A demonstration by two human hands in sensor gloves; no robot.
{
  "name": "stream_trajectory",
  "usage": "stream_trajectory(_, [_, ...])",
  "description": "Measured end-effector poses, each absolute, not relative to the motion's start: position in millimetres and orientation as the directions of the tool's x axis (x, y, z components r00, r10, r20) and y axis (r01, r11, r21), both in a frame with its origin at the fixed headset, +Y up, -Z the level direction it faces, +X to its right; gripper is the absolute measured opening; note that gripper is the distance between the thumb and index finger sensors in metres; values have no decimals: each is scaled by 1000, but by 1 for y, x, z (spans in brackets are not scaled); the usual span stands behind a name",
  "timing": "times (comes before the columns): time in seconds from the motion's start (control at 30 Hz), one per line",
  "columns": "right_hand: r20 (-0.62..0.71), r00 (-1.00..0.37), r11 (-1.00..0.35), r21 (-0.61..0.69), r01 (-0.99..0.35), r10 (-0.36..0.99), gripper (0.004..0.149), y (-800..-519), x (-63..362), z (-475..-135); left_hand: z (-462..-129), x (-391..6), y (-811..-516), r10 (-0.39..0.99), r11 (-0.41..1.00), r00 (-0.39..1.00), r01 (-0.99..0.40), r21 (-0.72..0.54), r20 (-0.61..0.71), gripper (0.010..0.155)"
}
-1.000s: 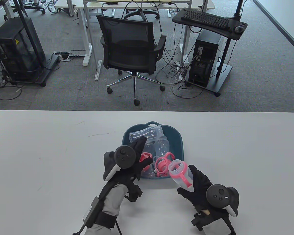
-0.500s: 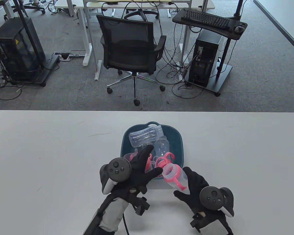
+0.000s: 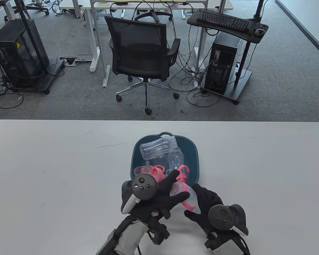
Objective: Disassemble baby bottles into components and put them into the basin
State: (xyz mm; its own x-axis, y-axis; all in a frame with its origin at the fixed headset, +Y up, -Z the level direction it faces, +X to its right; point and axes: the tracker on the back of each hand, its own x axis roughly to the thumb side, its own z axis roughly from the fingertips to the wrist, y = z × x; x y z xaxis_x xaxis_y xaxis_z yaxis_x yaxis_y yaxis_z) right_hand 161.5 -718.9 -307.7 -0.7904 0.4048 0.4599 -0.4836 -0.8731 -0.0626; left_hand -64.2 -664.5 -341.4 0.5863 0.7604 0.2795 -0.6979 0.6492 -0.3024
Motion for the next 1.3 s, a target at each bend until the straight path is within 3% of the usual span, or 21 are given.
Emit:
stream_trajectory(0.3, [460,-806,-891,-63,-449,373,92,-720,159,-309,-342,-59,-669,714,700,645,-650,-298,272,89])
stream_trajectory(0.67, [479,-817,-911,-81,-405,321,92,-717,152,-306,-345,-59,-673,742,658,635,-626,-419,217,80])
stream_trajectory(0.83, [474,-805,-893,-77,-443,358,92,-715,154,-307,-344,-60,-667,754,651,612,-651,-389,238,77])
stream_trajectory(1.3, [450,-839,-908,-125,-399,307,92,-712,159,-307,-342,-64,-659,707,707,646,-637,-308,286,69])
